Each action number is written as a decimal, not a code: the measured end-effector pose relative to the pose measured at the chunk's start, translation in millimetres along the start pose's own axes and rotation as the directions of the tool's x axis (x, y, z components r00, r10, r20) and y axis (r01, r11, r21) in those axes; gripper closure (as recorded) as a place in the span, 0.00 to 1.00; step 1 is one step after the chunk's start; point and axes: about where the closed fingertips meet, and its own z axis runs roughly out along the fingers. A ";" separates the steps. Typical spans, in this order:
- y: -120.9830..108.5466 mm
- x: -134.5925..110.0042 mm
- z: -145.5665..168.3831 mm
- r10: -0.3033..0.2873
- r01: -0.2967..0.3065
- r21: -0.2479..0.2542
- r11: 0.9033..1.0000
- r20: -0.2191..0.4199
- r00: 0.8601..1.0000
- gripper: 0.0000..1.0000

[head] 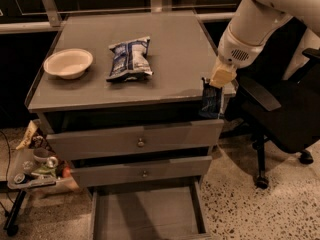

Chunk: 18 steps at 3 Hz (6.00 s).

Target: Place rxbar blueberry into bottom drawer

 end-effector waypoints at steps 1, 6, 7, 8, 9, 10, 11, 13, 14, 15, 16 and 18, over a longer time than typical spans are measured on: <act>14.5 6.0 19.4 0.005 -0.006 -0.039 0.999 -0.013 1.000 1.00; 131.5 9.8 187.6 0.053 -0.030 -0.269 0.963 0.080 0.995 1.00; 147.2 15.9 237.2 0.130 -0.091 -0.308 0.947 0.110 0.985 1.00; 174.4 24.0 298.5 0.214 -0.160 -0.402 0.902 0.093 0.972 1.00; 174.4 24.0 298.6 0.214 -0.160 -0.402 0.902 0.093 0.972 1.00; 184.9 27.9 337.6 0.288 -0.216 -0.452 0.866 0.097 0.953 1.00; 189.5 36.9 396.0 0.424 -0.326 -0.501 0.802 0.092 0.901 1.00; 211.8 50.7 459.0 0.539 -0.421 -0.576 0.701 0.040 0.842 1.00; 211.2 49.6 487.6 0.602 -0.456 -0.601 0.657 0.054 0.797 1.00; 201.9 50.9 526.8 0.705 -0.514 -0.630 0.582 0.075 0.706 1.00; 204.6 53.1 566.1 0.773 -0.565 -0.651 0.507 0.054 0.632 1.00; 206.5 47.5 595.1 0.803 -0.584 -0.661 0.471 0.046 0.595 1.00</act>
Offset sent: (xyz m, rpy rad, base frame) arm -0.0758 0.0617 -0.1545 0.0197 0.1584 0.1479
